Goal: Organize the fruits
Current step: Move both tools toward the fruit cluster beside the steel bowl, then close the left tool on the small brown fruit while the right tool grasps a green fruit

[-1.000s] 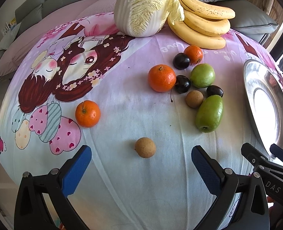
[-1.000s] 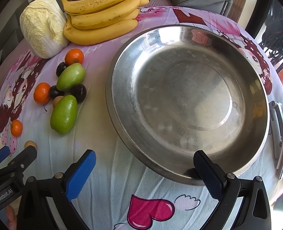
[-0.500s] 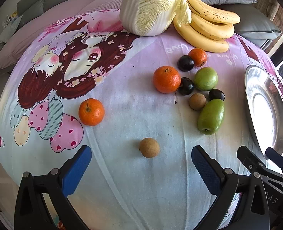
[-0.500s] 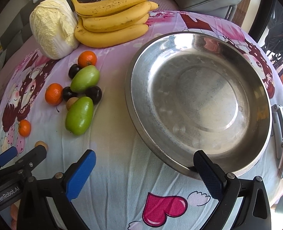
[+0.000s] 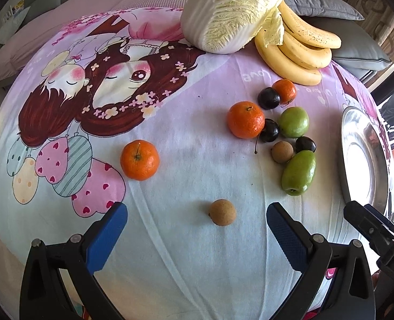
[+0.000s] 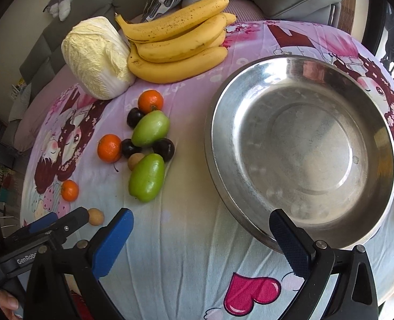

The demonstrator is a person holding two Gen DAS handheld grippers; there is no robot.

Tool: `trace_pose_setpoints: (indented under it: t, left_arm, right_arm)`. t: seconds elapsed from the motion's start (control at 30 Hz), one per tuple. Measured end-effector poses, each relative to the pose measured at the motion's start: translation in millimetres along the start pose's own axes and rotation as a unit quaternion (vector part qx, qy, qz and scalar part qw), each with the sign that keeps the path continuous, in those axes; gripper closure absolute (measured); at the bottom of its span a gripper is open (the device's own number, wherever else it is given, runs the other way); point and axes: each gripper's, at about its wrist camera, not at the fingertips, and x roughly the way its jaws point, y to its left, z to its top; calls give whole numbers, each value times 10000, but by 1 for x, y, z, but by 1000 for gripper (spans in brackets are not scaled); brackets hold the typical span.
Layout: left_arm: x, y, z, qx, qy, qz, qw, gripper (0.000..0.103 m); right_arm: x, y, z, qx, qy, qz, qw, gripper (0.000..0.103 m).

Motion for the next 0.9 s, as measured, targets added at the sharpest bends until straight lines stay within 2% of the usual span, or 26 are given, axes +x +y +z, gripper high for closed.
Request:
trace_pose_setpoints:
  t: [0.07,0.13,0.23,0.47,0.63,0.7,0.77,0.83,0.9]
  left_arm:
    - [-1,1,3,53,-60,3,10000,0]
    - [0,2,7,118,7,-124,9999,0]
    - [1,1,13,211,133,-102,9996,0]
    - [5,6,31,99,590,-40,9982,0]
    - [18,14,46,-72,1075,35,9942,0]
    - [20,17,48,-132,1196,25,9927,4]
    - [23,16,48,-86,1233,1,9923,13]
    - [26,14,45,-53,1206,-52,9927,17]
    - [29,10,43,-45,1201,-129,9927,20]
  right_arm:
    - [-5,2,3,-60,17,15,10000,0]
    - [-2,8,7,-197,94,-45,9998,0]
    - [4,19,11,-367,221,23,9991,0]
    - [10,31,26,-410,696,98,9967,0]
    - [10,40,47,-248,929,53,9954,0]
    - [13,43,51,-228,950,-28,9952,0]
    - [15,47,53,-262,941,-134,9951,4]
    - [19,50,53,-292,966,-147,9948,15]
    - [25,52,53,-241,1022,-89,9944,21]
